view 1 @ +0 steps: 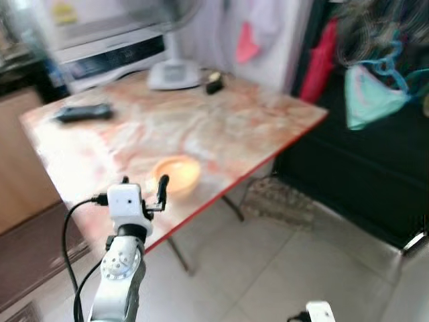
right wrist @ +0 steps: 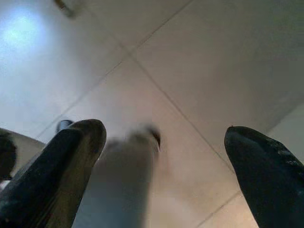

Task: Restocking fridge

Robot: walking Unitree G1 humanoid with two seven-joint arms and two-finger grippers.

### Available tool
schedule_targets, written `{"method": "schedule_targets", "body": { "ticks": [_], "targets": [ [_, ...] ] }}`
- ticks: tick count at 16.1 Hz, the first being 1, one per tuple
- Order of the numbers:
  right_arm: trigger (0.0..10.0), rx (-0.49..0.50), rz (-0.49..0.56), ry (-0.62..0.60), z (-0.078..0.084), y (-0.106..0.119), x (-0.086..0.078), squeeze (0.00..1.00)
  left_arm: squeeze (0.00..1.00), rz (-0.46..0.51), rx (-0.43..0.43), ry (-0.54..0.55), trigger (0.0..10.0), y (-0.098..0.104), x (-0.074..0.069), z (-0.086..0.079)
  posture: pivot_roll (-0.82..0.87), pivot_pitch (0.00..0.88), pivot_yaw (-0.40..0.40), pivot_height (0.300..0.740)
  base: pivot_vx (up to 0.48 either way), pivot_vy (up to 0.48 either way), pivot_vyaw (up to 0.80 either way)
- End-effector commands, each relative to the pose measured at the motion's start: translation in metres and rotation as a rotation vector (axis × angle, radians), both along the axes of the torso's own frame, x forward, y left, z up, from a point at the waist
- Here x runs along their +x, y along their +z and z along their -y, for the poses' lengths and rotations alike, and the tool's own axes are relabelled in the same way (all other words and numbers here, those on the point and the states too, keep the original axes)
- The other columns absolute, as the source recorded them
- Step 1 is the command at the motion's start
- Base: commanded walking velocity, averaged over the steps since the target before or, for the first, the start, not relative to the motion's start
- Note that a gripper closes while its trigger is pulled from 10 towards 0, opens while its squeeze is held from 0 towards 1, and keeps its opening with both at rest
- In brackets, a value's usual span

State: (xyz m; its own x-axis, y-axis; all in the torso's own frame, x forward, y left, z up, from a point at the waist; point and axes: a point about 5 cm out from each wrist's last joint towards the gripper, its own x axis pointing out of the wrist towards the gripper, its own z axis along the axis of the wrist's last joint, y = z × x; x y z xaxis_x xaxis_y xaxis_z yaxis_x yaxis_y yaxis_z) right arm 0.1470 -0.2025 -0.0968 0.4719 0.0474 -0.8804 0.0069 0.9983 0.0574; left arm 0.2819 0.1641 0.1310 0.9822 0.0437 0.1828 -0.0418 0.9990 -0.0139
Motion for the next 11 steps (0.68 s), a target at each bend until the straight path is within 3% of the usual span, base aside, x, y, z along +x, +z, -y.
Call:
{"method": "schedule_targets", "body": {
  "ticks": [1, 5, 8, 11],
  "targets": [
    [10.0, -0.008, -0.002, -0.011, 0.0044, 0.0006, -0.0001, 0.00, 0.00, 0.001, 0.004, -0.008, 10.0, 0.0017, 0.0002, 0.0045, 0.06, 0.000, 0.009, 0.740, 0.337, 0.000, 0.00],
    [10.0, -0.007, 0.004, 0.013, 0.0040, 0.0016, 0.0024, 0.00, 0.00, 0.014, 0.002, 0.022, 10.0, 0.0055, -0.0001, 0.0012, 0.07, 0.000, -0.002, 0.740, 0.319, 0.000, 0.70],
    [10.0, 0.001, 0.003, -0.005, 0.0037, 0.0017, 0.0030, 0.00, 0.00, 0.006, -0.022, 0.036, 10.0, 0.0045, -0.0005, 0.0016, 0.08, 0.000, -0.002, 0.740, 0.000, 0.000, 0.00],
    [10.0, 0.003, 0.011, -0.016, 0.0039, 0.0024, 0.0048, 0.00, 0.00, -0.019, -0.141, 0.072, 10.0, 0.0020, -0.0004, -0.0011, 0.08, 0.000, -0.004, 0.740, 0.000, 0.000, 0.00]
  ]
}}
